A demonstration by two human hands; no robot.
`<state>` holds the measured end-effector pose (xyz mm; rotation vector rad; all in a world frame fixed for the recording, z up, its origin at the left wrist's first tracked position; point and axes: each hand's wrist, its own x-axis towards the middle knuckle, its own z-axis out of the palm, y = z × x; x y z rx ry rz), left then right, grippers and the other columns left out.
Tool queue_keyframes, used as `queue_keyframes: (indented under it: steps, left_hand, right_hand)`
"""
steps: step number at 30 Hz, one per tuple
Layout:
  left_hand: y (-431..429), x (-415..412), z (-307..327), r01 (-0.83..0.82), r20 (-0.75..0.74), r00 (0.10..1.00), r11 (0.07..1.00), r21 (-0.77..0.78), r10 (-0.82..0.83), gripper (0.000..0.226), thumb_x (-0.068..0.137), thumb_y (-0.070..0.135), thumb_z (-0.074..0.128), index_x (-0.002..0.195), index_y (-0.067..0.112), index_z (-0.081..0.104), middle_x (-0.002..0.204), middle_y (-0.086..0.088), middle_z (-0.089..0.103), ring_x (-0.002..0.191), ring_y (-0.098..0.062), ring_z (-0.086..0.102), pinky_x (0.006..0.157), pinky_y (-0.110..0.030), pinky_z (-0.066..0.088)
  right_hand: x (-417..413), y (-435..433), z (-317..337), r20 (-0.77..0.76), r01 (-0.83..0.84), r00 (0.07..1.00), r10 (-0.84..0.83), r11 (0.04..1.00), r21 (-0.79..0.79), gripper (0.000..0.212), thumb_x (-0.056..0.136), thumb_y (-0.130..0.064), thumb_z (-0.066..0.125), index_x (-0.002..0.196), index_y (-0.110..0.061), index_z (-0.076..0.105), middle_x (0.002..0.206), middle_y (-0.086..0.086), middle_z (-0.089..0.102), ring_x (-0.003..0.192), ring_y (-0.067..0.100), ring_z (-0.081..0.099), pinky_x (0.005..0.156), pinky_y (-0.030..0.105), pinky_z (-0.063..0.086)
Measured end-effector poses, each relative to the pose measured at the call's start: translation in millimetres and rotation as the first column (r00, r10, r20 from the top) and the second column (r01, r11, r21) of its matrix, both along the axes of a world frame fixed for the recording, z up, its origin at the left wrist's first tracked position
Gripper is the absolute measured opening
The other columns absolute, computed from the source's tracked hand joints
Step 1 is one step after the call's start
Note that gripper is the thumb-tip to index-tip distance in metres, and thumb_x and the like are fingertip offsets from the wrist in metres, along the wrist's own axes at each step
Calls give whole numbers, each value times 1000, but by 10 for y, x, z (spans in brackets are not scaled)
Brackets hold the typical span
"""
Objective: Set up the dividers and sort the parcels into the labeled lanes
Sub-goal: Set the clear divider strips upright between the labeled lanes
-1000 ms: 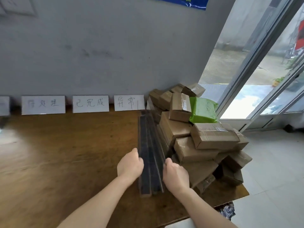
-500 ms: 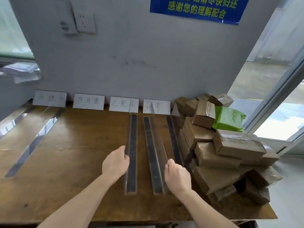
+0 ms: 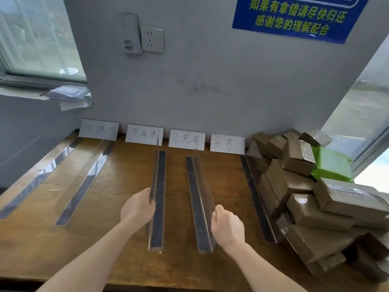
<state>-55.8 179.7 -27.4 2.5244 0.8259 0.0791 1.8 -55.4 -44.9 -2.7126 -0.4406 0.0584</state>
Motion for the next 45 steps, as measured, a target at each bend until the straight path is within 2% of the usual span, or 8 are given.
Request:
queue_keyframes:
  steps: [10,14,18,21,24,29,34,45]
  left_hand:
    - [559,23,-170,119,-34,992,993,-20,-119,49,101,20,39,150,20,37,142,0,54,123,-20,56,90,-32,50]
    - [654,83,-214,152,-53,987,988,1,-151,48,100,21,40,148,21,40,136,2,58,115,-18,60,77,-28,50]
    - [697,170,-234,179,-81,981,984,8,-178,34,99,20,41,129,21,54,116,3,66,85,-14,59,52,-24,39]
    - [664,226,-224,195,-127,974,980,32,-190,23,98,19,40,113,22,57,109,3,67,81,-15,56,54,-26,40]
    - [606,282,-231,203,-150,970,978,47,-194,28,99,19,41,123,21,55,111,2,65,83,-14,54,59,-26,42]
    - [548,363,-272,186,-169,970,981,62,-173,25,99,20,44,121,21,55,98,5,63,80,-15,61,56,-27,47]
    - [513,426,-265,155,-165,977,983,99,-138,31,101,22,43,132,23,51,113,3,66,80,-12,54,54,-23,39]
    - [494,458,-256,169,-152,977,979,117,-150,24,101,22,43,122,22,54,91,8,55,76,-12,55,49,-22,34]
  right_hand:
    - [-145,469,-55,-6,133,991,-133,991,-35,29,103,-33,45,126,-22,56,108,-8,69,87,11,69,76,15,54]
    - [-148,515,-59,-2,180,984,-180,983,-42,28,102,-32,47,126,-21,57,106,-7,69,85,11,69,76,15,54]
    - [-113,490,-53,-1,212,977,-212,976,-48,28,102,-32,47,127,-22,56,108,-8,68,87,11,68,77,14,52]
    - [-61,463,-58,-7,223,975,-224,973,-58,27,102,-31,48,126,-22,56,106,-8,68,85,11,68,76,15,53]
    - [1,432,-66,-8,242,970,-243,968,-64,24,102,-30,48,122,-21,59,101,-7,69,81,11,68,71,15,53]
    - [94,363,-79,-5,243,970,-244,967,-73,24,101,-29,50,123,-21,58,102,-7,69,81,10,68,70,15,52]
    - [177,326,-94,-22,236,971,-238,969,-79,31,100,-28,52,131,-22,54,109,-7,69,86,12,69,74,16,54]
    - [215,401,-143,-30,245,969,-247,967,-72,39,100,-26,54,138,-21,49,116,-6,67,94,15,69,83,21,57]
